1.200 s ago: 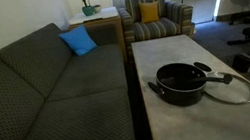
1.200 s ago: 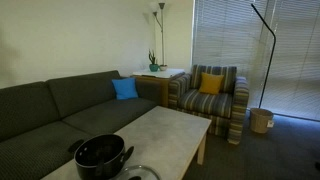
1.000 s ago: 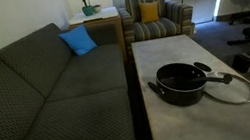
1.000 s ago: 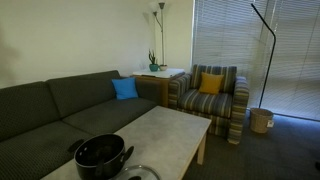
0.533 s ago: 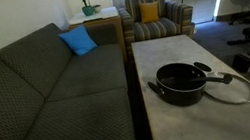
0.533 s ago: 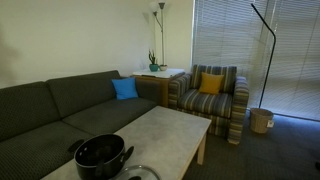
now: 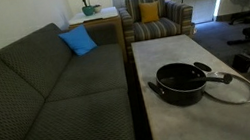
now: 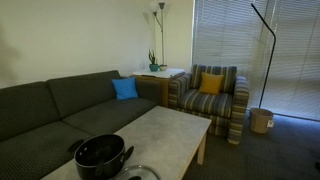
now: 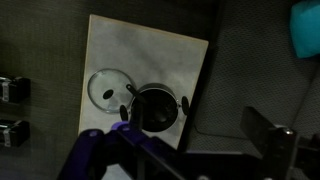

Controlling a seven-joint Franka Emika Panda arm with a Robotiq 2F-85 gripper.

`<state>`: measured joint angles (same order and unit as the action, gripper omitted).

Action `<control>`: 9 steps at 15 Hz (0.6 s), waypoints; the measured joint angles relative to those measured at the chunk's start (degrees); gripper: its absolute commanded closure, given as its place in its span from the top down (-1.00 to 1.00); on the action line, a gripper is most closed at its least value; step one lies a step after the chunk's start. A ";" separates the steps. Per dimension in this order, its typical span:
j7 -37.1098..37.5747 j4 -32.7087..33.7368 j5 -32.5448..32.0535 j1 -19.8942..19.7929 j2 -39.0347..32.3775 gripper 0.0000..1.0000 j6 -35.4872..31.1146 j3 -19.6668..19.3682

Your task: Remove the black spoon from the pot and put it on the table

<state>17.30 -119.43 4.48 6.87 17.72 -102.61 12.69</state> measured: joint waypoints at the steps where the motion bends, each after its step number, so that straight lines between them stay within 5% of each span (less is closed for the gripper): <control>1: -0.16 0.02 0.00 -0.01 -0.13 1.00 -0.10 -0.28; 9: -5.41 3.87 0.01 -0.28 -8.21 1.00 -1.47 -4.47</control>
<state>11.89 -115.56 4.49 6.58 9.51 -104.08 8.22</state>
